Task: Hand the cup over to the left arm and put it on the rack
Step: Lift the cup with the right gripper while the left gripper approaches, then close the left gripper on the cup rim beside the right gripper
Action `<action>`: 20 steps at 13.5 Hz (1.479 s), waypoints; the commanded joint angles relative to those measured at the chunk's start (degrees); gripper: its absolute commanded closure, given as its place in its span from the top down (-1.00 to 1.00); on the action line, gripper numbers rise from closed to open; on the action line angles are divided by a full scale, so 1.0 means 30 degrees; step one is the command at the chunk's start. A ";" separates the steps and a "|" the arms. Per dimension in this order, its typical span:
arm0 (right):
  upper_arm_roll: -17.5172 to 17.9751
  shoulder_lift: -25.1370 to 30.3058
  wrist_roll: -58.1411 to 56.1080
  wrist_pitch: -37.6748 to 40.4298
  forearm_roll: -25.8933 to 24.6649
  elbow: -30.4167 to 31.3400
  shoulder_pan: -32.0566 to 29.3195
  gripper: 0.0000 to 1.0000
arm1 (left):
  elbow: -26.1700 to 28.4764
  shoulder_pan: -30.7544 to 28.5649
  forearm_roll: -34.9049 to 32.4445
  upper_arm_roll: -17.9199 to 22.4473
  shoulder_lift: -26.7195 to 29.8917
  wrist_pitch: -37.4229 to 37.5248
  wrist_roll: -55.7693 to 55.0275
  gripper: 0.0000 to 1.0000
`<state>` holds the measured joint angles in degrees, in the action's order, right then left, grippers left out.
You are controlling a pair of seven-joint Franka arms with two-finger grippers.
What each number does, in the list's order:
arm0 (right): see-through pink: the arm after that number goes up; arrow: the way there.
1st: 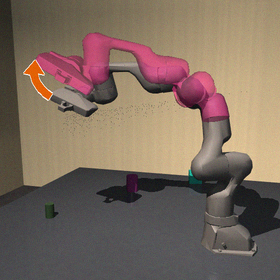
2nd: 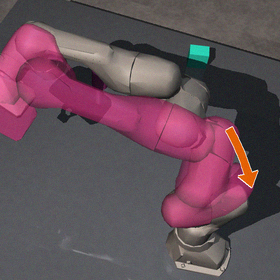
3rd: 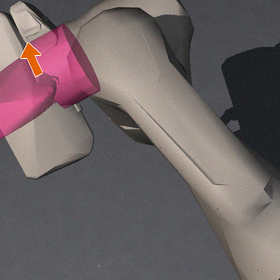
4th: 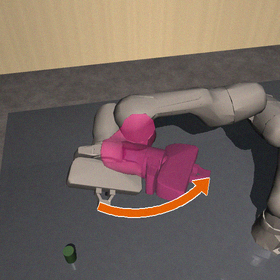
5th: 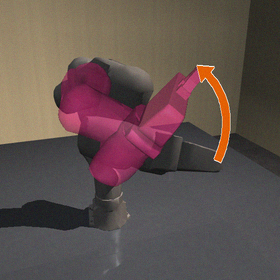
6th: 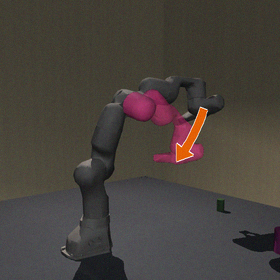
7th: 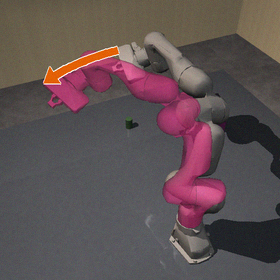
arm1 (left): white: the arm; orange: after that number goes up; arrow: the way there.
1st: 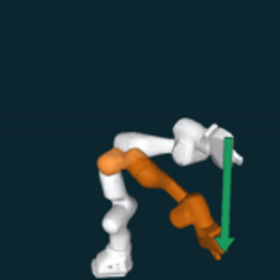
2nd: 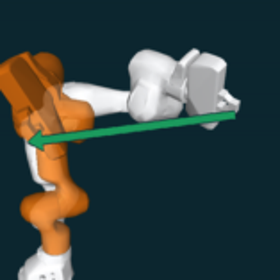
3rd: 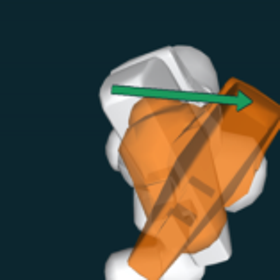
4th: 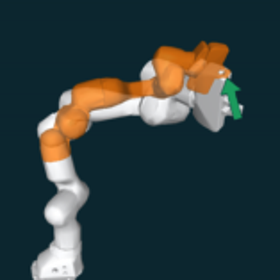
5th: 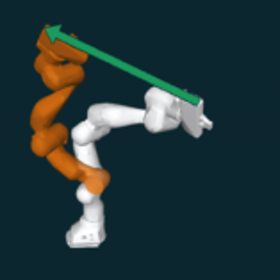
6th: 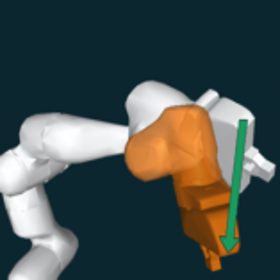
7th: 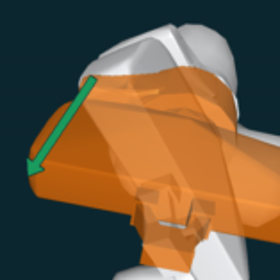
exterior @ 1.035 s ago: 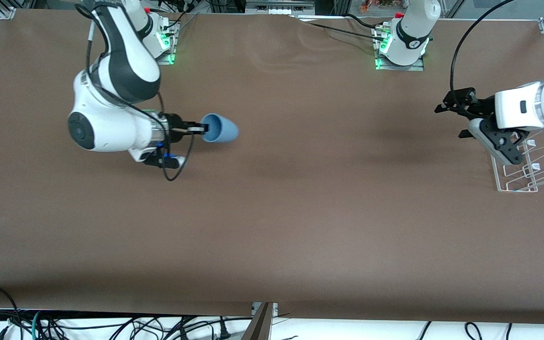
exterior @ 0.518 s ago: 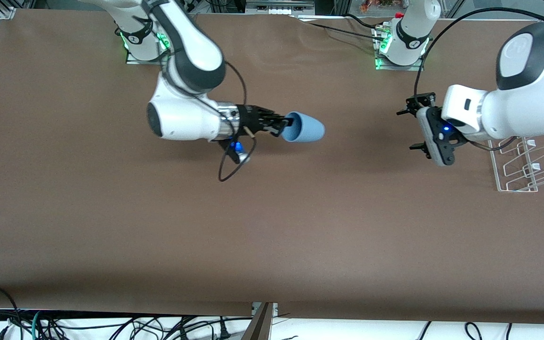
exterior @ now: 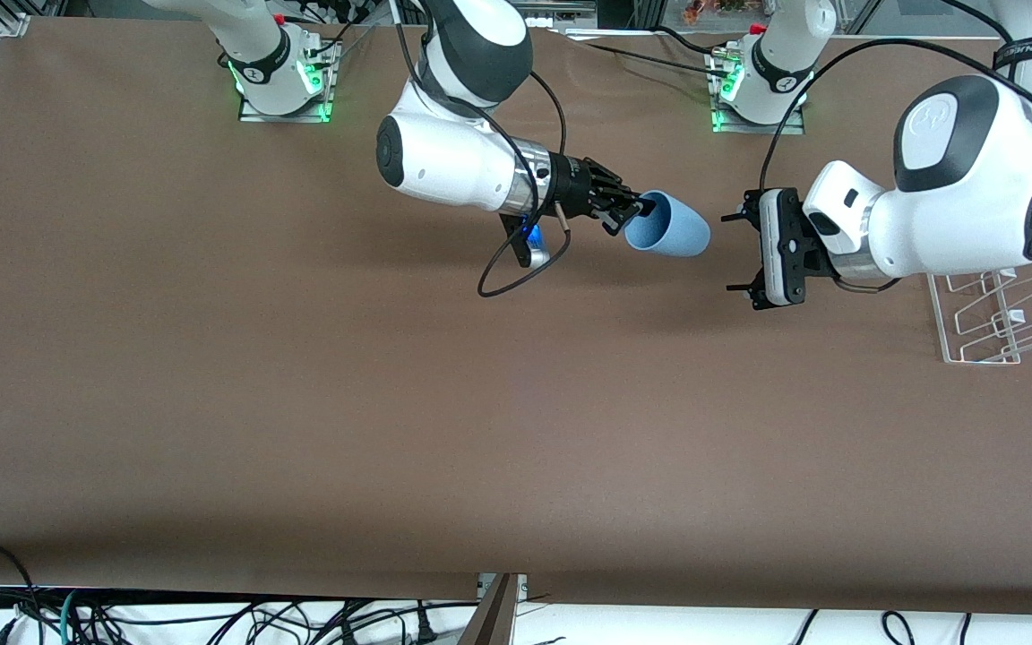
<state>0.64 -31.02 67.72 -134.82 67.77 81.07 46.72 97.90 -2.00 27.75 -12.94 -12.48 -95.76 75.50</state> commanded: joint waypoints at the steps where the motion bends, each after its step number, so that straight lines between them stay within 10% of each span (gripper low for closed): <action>1: -0.0184 -0.0352 0.0279 -0.0118 0.0438 -0.0625 0.0043 -1.00 | 0.0385 -0.0155 0.0507 -0.0082 0.0584 -0.0102 0.1783 1.00; 20: -0.0213 -0.0293 0.0250 -0.0001 0.0291 -0.0742 0.0043 -1.00 | 0.3165 -0.0214 0.1091 -0.2279 0.2138 -0.2823 0.3372 1.00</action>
<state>0.21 -31.17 67.80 -134.66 68.01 80.42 46.66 103.50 -1.98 28.25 -18.94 -8.11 -101.65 85.63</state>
